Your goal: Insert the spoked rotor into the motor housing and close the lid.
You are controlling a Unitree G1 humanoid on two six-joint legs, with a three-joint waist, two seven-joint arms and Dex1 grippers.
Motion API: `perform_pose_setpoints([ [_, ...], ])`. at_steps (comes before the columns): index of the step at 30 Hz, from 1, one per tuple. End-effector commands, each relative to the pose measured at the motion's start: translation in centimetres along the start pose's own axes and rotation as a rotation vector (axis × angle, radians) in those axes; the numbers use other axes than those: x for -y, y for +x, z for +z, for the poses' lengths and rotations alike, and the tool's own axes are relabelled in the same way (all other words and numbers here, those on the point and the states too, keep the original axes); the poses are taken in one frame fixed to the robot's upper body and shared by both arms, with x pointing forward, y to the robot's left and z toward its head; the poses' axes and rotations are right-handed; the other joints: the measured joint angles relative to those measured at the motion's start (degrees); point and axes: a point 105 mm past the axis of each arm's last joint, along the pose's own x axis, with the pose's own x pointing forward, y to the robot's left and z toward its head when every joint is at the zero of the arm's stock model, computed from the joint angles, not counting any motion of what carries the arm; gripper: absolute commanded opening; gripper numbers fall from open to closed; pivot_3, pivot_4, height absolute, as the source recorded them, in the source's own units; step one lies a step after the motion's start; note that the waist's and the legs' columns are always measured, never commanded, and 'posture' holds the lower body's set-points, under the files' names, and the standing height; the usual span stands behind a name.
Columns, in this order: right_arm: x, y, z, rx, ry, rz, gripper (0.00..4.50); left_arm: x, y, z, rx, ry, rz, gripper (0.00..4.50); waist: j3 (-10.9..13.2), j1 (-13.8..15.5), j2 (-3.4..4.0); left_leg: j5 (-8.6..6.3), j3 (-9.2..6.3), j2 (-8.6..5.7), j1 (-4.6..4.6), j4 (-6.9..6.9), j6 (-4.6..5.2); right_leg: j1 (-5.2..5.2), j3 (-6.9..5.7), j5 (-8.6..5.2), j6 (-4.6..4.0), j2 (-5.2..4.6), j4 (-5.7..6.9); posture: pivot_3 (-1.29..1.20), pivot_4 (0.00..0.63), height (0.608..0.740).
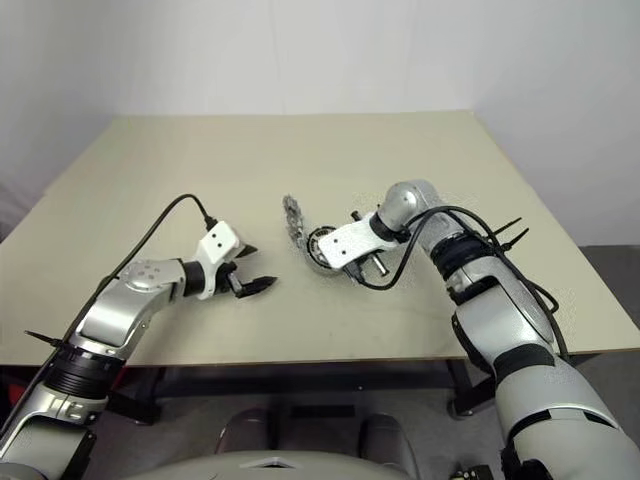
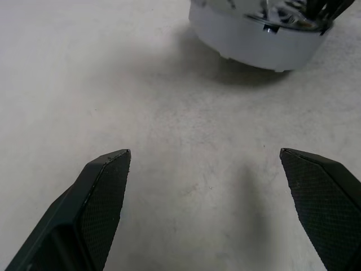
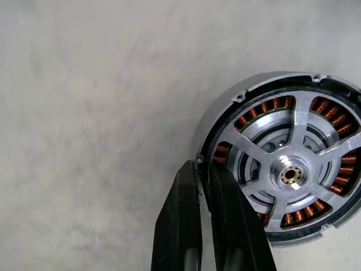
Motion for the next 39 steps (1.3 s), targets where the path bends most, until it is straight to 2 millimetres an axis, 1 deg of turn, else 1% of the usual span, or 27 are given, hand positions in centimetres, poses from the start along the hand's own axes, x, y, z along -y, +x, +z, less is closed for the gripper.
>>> perform_pose_setpoints([
  [1,2.0,-3.1,2.1,0.089,0.058,-0.122,0.01,0.0,0.0,1.1,0.038,0.027,0.011,4.50,0.0,0.1,0.02,0.00,0.00,0.00,-0.02,0.00,0.00,-0.02,-0.01,0.00,0.00,0.00,0.00,0.00,0.000,0.740],
  [5,2.8,-4.2,2.6,0.136,0.242,-0.184,0.01,0.2,0.1,1.0,0.043,0.022,0.010,4.50,0.0,0.4,0.02,0.01,0.00,0.02,0.02,0.01,-0.01,0.00,-0.01,0.00,-0.01,0.00,0.02,0.00,0.000,0.740],
  [8,3.2,-4.7,3.1,0.189,0.442,-0.211,0.01,0.3,0.2,0.9,0.044,0.020,0.010,4.50,0.0,1.1,0.03,0.02,0.02,0.02,0.10,0.01,-0.04,0.04,0.02,0.01,-0.01,0.00,0.04,0.00,0.000,0.740],
  [12,2.9,-5.6,3.4,0.231,0.895,-0.201,0.01,0.5,0.0,0.6,0.047,0.003,0.020,4.50,0.1,1.6,0.08,0.04,0.02,0.03,0.14,-0.02,-0.08,0.07,0.02,0.01,-0.01,0.01,0.05,0.00,0.000,0.740],
  [15,3.5,-6.2,3.2,0.222,1.186,-0.246,0.01,0.8,-0.1,0.2,0.043,-0.005,0.021,4.50,0.1,2.0,0.17,0.06,0.03,0.02,0.16,-0.06,-0.11,0.06,0.03,0.01,-0.01,0.01,0.04,0.00,0.000,0.740],
  [16,3.5,-6.4,3.2,0.216,1.253,-0.257,0.01,0.9,-0.1,0.1,0.042,-0.007,0.022,4.50,0.2,2.1,0.19,0.07,0.03,0.02,0.16,-0.06,-0.13,0.03,0.05,0.00,-0.01,0.01,0.06,0.00,0.000,0.740],
  [20,3.8,-7.2,4.3,0.216,1.410,-0.280,0.01,1.1,-0.3,-0.1,0.040,-0.014,0.027,4.50,0.2,2.7,0.21,0.17,0.03,0.02,0.18,-0.21,-0.31,-0.06,0.08,0.00,0.00,0.04,0.07,0.00,0.000,0.740],
  [23,4.4,-7.2,4.6,0.238,1.450,-0.283,0.01,1.2,-0.5,-0.2,0.038,-0.020,0.033,4.50,0.2,2.8,0.22,0.23,0.04,0.03,0.18,-0.30,-0.44,-0.14,0.12,-0.01,0.01,0.07,0.07,0.00,0.000,0.740],
  [26,5.8,-7.1,5.0,0.282,1.510,-0.301,0.01,1.4,-0.7,-0.5,0.031,-0.024,0.036,4.50,0.2,2.7,0.23,0.27,0.06,0.03,0.17,-0.38,-0.53,-0.26,0.16,-0.02,0.03,0.08,0.09,0.00,0.000,0.740],
  [27,6.4,-7.1,5.0,0.300,1.558,-0.319,0.01,1.4,-0.8,-0.6,0.029,-0.024,0.038,4.50,0.2,2.5,0.23,0.29,0.08,0.03,0.14,-0.40,-0.57,-0.35,0.16,-0.03,0.05,0.08,0.10,0.00,0.000,0.740],
  [30,7.6,-7.1,4.5,0.315,1.681,-0.387,0.01,1.4,-1.2,-0.8,0.019,-0.025,0.049,4.50,0.2,2.6,0.27,0.40,0.12,0.04,-0.03,-0.49,-0.75,-0.62,0.19,-0.07,0.12,0.10,0.16,0.00,0.000,0.740],
  [34,7.7,-5.9,2.9,0.299,1.872,-0.501,0.01,1.5,-1.9,-1.2,0.008,-0.036,0.068,4.50,0.2,2.7,0.28,0.48,0.11,0.03,-0.13,-0.57,-0.89,-0.71,0.18,-0.06,0.11,0.10,0.13,0.00,0.000,0.740],
  [36,7.8,-5.7,2.6,0.317,1.947,-0.552,0.01,1.7,-2.2,-1.6,-0.003,-0.042,0.074,4.50,0.2,2.6,0.30,0.57,0.12,0.00,-0.21,-0.62,-1.05,-0.78,0.18,-0.03,0.06,0.10,0.10,0.00,0.000,0.740],
  [39,8.1,-5.4,3.0,0.367,2.054,-0.614,0.01,1.8,-2.6,-1.8,-0.012,-0.046,0.084,4.50,0.2,2.6,0.32,0.62,0.12,0.01,-0.34,-0.66,-1.13,-0.94,0.17,0.01,0.01,0.11,0.13,0.00,0.000,0.740],
])
